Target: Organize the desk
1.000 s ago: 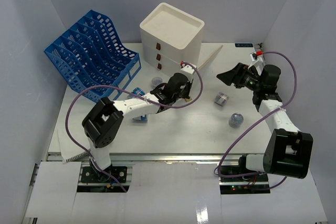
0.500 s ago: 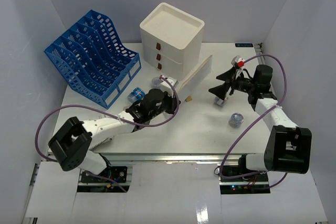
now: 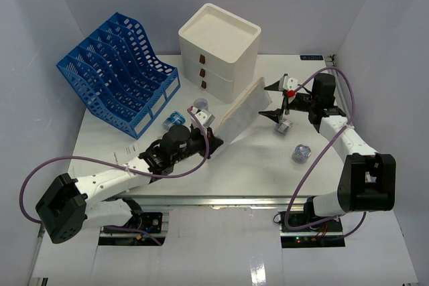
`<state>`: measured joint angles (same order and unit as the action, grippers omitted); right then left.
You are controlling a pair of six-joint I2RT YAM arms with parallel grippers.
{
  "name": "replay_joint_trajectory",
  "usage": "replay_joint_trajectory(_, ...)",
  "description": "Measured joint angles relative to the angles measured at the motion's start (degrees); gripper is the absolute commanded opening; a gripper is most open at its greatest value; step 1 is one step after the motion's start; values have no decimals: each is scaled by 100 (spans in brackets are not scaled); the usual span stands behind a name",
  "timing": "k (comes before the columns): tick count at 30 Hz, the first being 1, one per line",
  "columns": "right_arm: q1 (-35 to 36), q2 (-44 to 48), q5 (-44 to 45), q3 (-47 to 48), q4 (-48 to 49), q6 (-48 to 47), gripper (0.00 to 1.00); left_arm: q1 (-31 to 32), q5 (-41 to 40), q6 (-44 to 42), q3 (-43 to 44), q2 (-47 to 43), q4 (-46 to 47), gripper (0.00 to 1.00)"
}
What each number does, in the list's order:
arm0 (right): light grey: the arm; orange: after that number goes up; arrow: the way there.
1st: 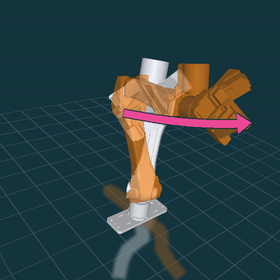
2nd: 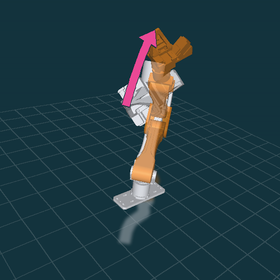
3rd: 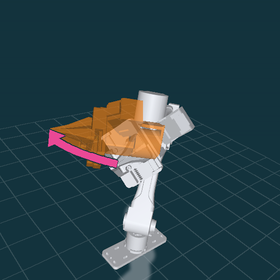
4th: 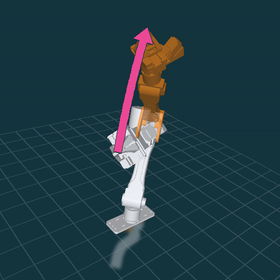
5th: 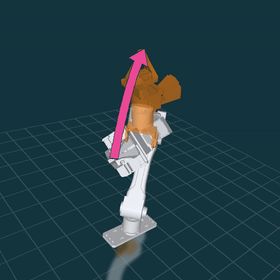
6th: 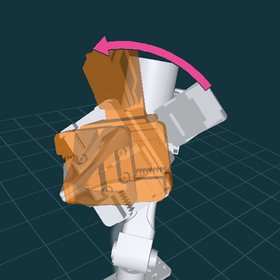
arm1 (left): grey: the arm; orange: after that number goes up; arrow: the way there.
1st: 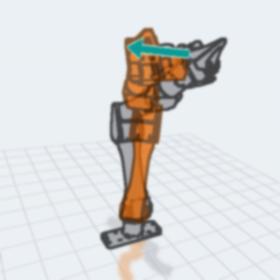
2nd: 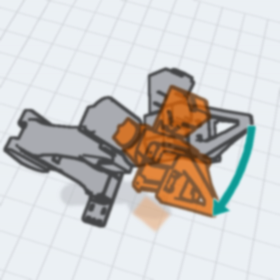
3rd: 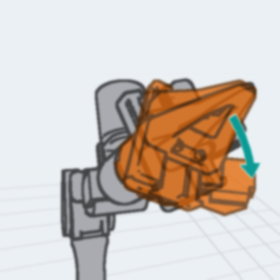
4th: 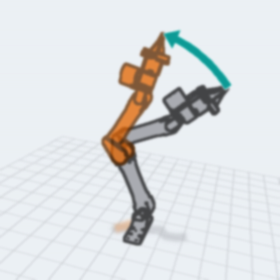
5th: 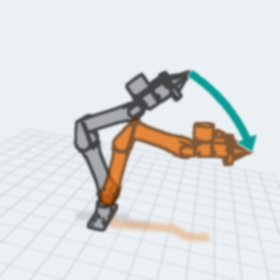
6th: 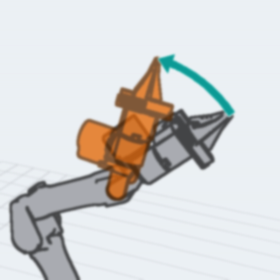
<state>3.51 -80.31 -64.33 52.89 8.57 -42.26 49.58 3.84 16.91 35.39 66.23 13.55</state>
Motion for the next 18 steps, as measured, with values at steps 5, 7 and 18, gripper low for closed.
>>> replay_joint_trajectory(5, 44, -37, 97, 56, 1, -102, 96, -3, 8, -73, -32, -177, -177, 0)
replay_joint_trajectory(7, 42, -37, 140, 60, -4, -135, 96, -2, 12, -109, -40, -262, -251, 0)
replay_joint_trajectory(18, 44, -162, 217, 462, -266, -259, 86, -2, 161, -206, -291, -808, -432, 0)
